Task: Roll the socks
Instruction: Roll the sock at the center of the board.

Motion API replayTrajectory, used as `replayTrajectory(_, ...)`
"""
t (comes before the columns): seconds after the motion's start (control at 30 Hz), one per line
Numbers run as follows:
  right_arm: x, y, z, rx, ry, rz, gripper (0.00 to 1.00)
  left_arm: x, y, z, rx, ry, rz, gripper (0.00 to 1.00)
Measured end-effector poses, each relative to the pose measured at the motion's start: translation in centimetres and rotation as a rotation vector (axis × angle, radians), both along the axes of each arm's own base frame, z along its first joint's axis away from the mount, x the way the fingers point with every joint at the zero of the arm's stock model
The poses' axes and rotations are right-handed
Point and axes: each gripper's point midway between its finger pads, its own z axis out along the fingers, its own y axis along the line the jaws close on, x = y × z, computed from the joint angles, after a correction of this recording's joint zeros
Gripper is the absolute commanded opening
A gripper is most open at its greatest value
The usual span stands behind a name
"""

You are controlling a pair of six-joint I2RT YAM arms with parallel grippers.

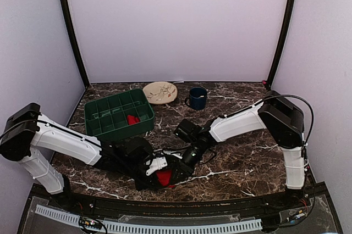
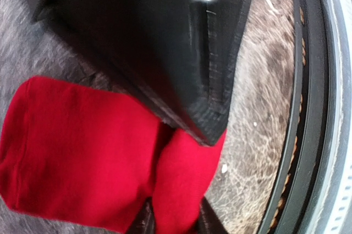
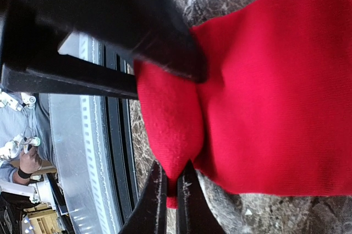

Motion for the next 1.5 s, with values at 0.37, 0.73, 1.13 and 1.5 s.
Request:
replayTrajectory(0.37,0.5,-1.0,-0.7,-0.017,0.026,-0.029,0.22,0.3,-1.1,0.0,-0.010,-0.016,-0.036,0.00)
replayTrajectory(0.73,2.3,-3.7,-0.3,0.013,0.103,-0.174,0.38,1.5,-4.1,0.1,-0.051,-0.066,-0.112,0.00)
replayTrajectory(1.13,5.7,-6.9,-0.2,-0.010,0.056,-0.409,0.43,4.4,-6.9,0.5,-0.096,-0.095,-0.180,0.00)
replayTrajectory(1.5,9.7,-10.0,-0.2,-0.049,-0.072,-0.651,0.46,5.5,-7.4,0.8,-0.150,0.027,-0.176,0.00)
